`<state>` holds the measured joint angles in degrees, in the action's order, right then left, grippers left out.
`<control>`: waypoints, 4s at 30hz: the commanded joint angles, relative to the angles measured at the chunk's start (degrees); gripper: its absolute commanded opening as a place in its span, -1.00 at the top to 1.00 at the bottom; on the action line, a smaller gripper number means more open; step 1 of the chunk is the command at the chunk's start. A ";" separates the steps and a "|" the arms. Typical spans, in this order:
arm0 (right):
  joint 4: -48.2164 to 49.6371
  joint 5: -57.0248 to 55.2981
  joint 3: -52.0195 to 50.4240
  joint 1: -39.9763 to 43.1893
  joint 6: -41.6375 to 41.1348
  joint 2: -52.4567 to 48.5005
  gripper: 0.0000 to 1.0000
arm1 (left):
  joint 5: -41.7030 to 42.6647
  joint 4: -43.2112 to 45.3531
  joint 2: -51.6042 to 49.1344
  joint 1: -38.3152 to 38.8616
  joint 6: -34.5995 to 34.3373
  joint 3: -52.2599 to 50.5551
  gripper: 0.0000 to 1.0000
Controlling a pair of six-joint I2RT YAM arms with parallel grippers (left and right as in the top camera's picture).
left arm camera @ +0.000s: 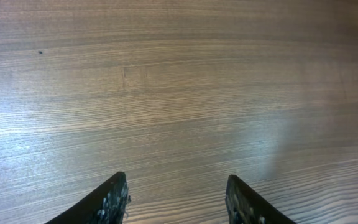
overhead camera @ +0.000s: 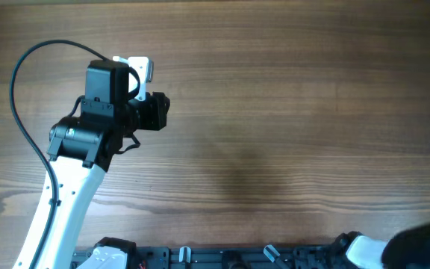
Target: Untangle cables
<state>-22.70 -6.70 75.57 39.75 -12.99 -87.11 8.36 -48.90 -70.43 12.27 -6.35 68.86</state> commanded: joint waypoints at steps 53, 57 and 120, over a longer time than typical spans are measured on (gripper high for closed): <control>-39.76 26.51 2.43 -35.71 21.79 40.22 -0.99 | -0.55 -2.43 6.80 -0.20 1.36 0.15 -0.04; -42.82 27.12 2.43 -35.71 20.57 50.80 -1.00 | -0.57 -2.45 12.22 -0.20 1.36 0.15 -0.07; 11.08 41.55 -37.42 -32.17 27.52 86.77 -0.99 | -3.98 -14.75 40.13 -0.17 -0.11 0.15 -0.11</control>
<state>-17.15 32.84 44.99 7.25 19.49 -0.97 4.91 -63.86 -30.68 12.27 -5.96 68.86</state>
